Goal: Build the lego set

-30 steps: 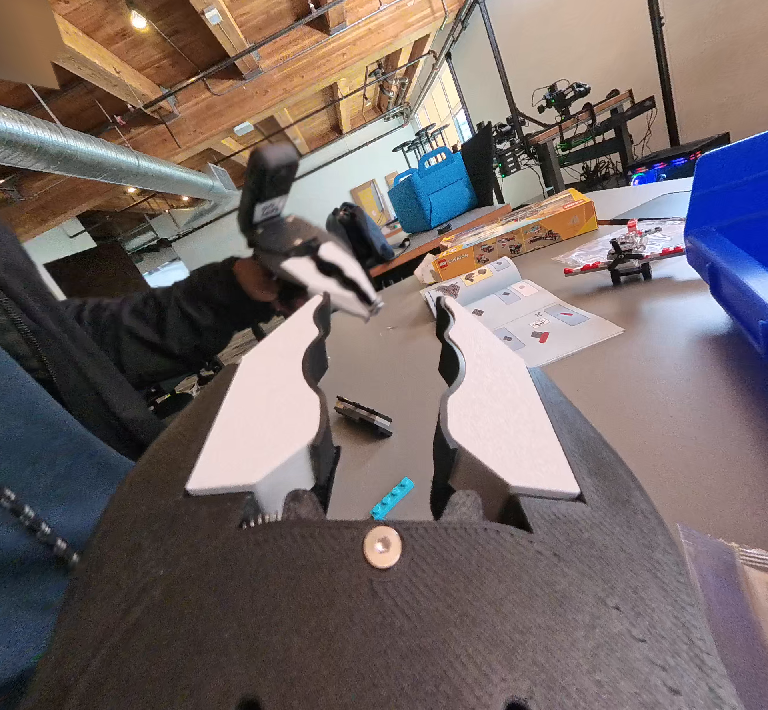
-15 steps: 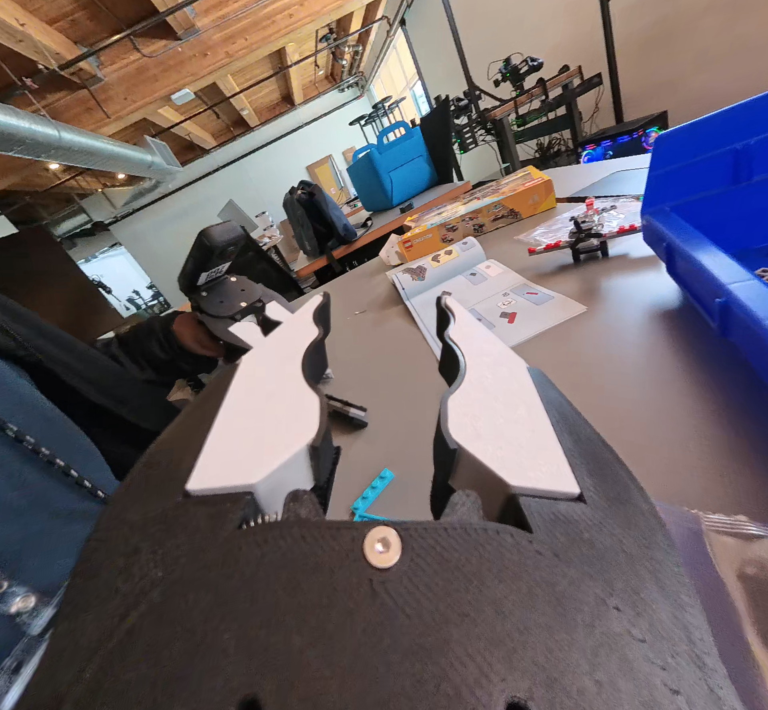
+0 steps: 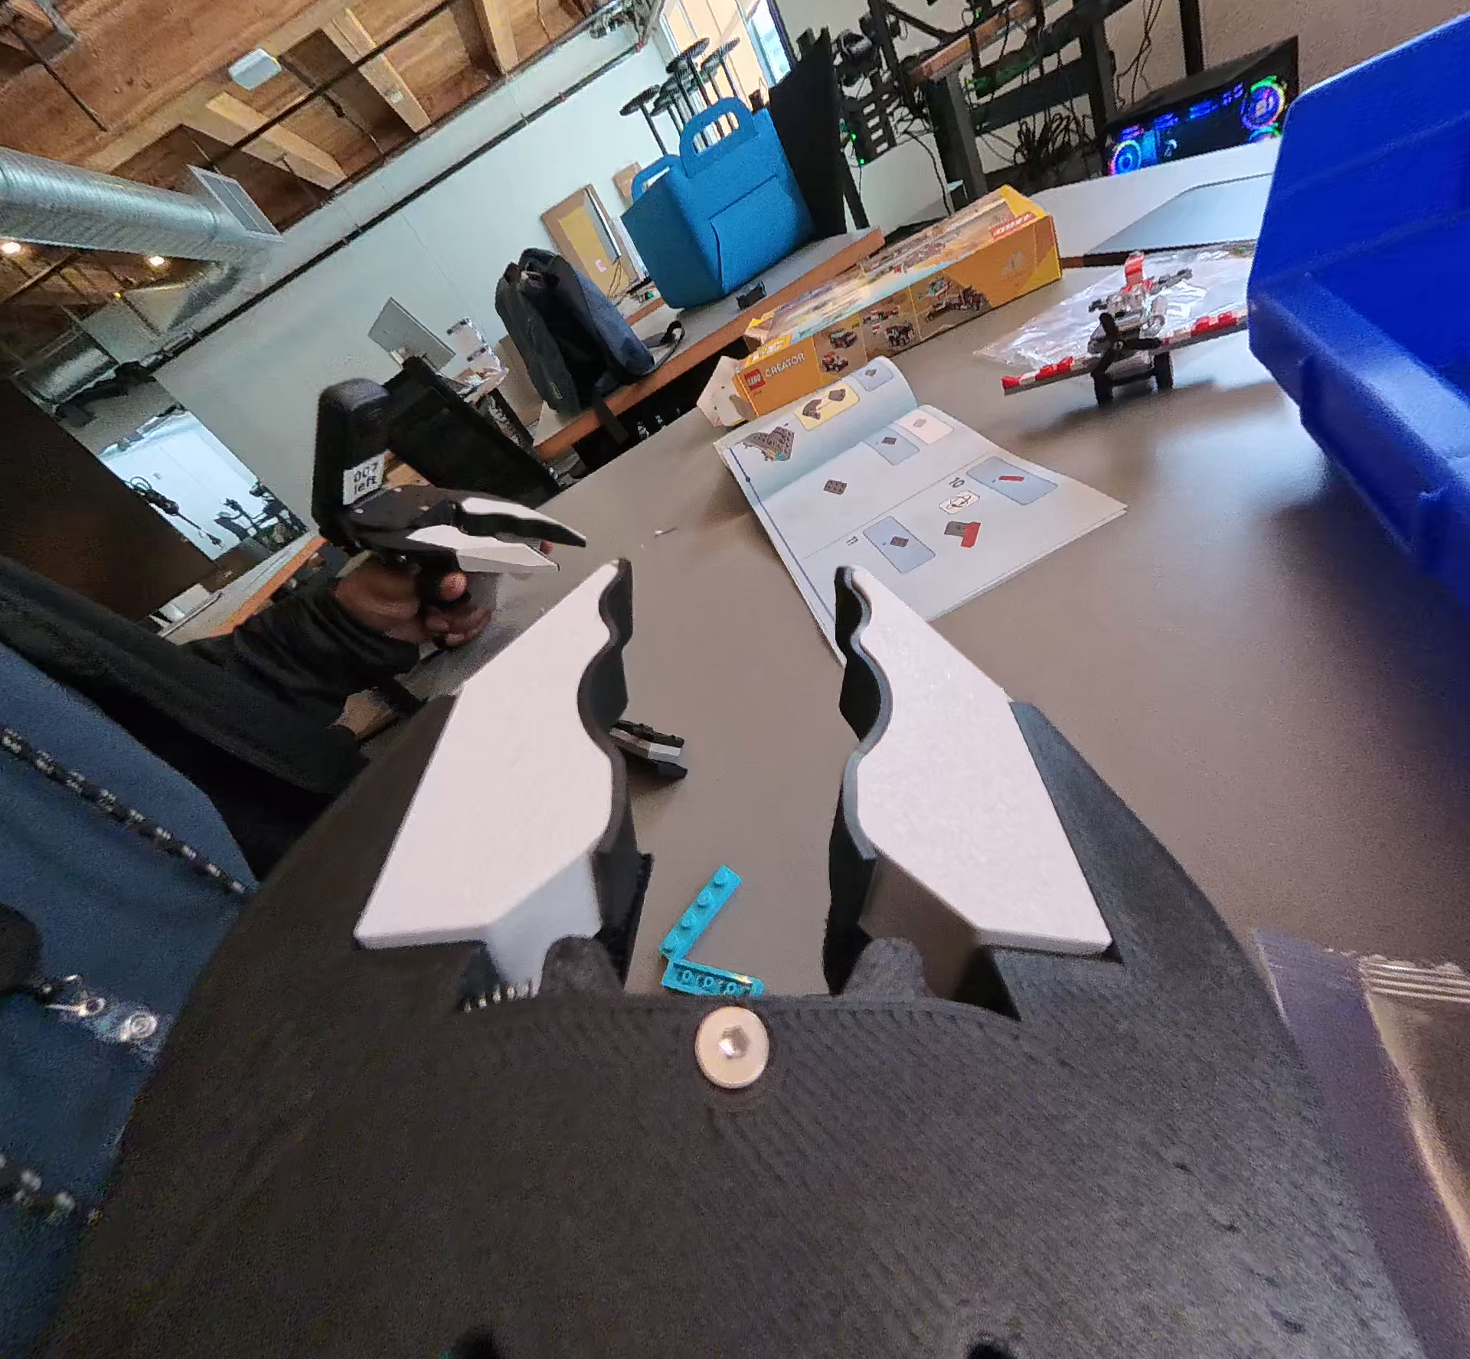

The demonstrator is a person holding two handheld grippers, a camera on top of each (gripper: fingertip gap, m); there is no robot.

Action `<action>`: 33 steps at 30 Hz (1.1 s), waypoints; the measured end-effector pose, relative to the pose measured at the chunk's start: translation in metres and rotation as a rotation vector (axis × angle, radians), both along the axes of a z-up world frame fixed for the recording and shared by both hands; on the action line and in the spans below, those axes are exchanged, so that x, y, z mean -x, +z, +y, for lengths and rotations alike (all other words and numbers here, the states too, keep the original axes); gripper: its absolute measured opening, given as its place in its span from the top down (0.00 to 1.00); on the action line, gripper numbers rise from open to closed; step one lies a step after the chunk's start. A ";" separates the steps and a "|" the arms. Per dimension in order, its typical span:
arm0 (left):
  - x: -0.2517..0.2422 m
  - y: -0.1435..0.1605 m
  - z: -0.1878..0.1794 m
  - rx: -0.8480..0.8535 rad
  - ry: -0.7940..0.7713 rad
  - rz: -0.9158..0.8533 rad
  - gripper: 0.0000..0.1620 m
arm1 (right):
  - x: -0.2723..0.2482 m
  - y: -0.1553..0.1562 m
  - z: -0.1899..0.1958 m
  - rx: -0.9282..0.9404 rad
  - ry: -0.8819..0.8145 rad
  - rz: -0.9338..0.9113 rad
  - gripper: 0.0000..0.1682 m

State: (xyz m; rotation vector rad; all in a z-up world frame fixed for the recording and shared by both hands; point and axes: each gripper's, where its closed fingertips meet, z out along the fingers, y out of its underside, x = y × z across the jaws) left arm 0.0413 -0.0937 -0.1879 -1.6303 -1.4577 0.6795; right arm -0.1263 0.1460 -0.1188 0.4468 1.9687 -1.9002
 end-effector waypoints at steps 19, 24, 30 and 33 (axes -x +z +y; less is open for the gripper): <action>0.003 -0.005 0.009 -0.080 -0.074 -0.051 0.75 | 0.003 -0.015 -0.009 -0.102 0.000 -0.031 0.69; 0.003 -0.005 0.009 -0.086 -0.075 -0.053 0.75 | 0.003 -0.016 -0.009 -0.104 0.004 -0.033 0.69; 0.003 -0.007 0.011 -0.063 -0.083 -0.065 0.75 | 0.003 -0.015 -0.009 -0.097 0.001 -0.029 0.70; 0.003 -0.008 0.011 -0.055 -0.084 -0.069 0.75 | 0.003 -0.014 -0.008 -0.095 0.002 -0.028 0.70</action>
